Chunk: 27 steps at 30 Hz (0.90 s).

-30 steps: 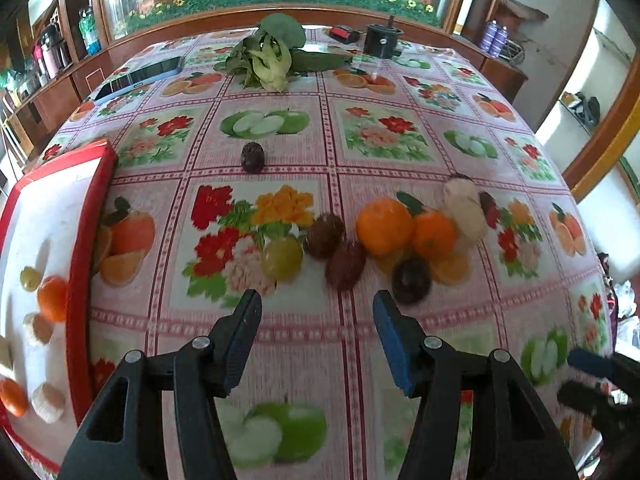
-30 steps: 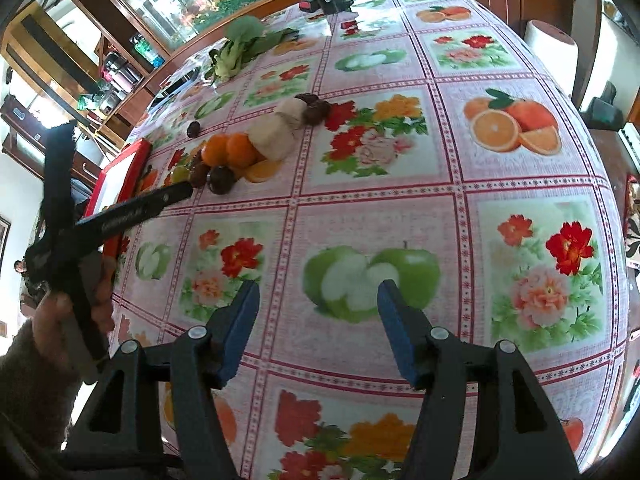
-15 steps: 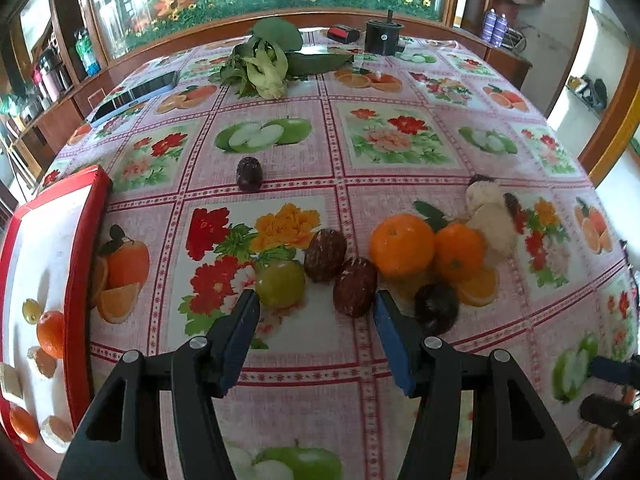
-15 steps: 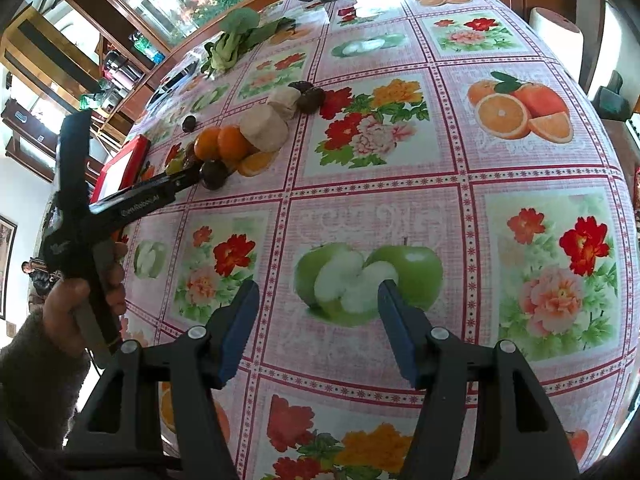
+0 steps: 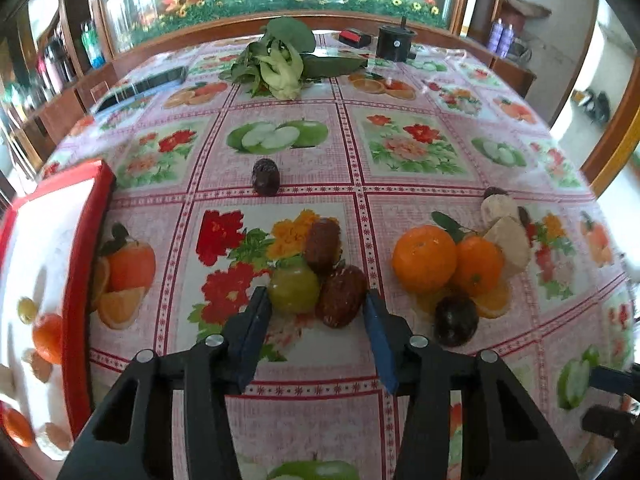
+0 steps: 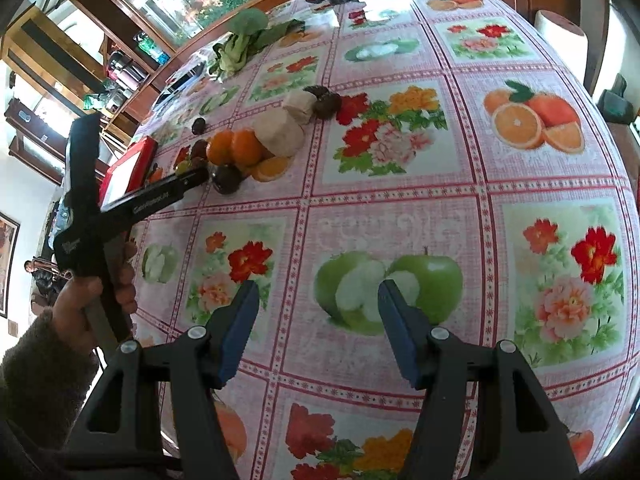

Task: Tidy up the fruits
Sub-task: 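Grasp a green grape with the left tool while the right tool grasps a dark purple grape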

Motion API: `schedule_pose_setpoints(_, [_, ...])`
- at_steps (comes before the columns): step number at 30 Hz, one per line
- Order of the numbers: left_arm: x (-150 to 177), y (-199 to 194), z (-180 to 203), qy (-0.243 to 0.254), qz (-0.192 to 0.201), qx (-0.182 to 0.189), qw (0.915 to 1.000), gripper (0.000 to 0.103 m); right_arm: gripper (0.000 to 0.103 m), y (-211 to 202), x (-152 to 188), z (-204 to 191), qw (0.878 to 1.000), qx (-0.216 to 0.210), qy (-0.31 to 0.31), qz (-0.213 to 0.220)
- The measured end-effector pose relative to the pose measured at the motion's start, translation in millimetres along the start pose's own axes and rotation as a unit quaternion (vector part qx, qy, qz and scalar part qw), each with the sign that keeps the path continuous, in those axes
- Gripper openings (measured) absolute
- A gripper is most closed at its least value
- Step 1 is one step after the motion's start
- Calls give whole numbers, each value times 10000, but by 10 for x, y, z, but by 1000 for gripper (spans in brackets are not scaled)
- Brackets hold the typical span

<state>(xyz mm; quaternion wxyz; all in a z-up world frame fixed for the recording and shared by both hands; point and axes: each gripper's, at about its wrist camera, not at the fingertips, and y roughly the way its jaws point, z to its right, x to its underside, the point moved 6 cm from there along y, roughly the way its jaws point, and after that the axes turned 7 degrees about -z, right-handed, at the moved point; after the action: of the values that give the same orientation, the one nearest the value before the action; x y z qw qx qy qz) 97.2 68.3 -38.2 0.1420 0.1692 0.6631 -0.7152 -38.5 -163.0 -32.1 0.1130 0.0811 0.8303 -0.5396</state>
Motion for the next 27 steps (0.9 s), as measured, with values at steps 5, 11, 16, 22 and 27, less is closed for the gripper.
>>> schedule_pose_setpoints(5, [164, -98, -20, 3, -95, 212, 9997, 45, 63, 74, -182, -199, 9998, -44, -205, 55])
schedule_pose_setpoints(11, [451, -262, -111, -29, -161, 390, 9991, 45, 63, 366, -448, -545, 9986, -93, -524, 57])
schedule_pose_setpoints(16, [578, -340, -238, -250, -181, 618, 9976, 45, 63, 654, -602, -776, 9974, 125, -708, 69])
schedule_pose_setpoints(22, [642, -372, -318, -366, -142, 762, 9963, 45, 50, 795, -712, -986, 9928, 453, -1095, 192])
schedule_pose_setpoints(27, [663, -378, -335, -341, -68, 833, 9959, 45, 27, 801, -735, -966, 9902, 737, -1153, 276])
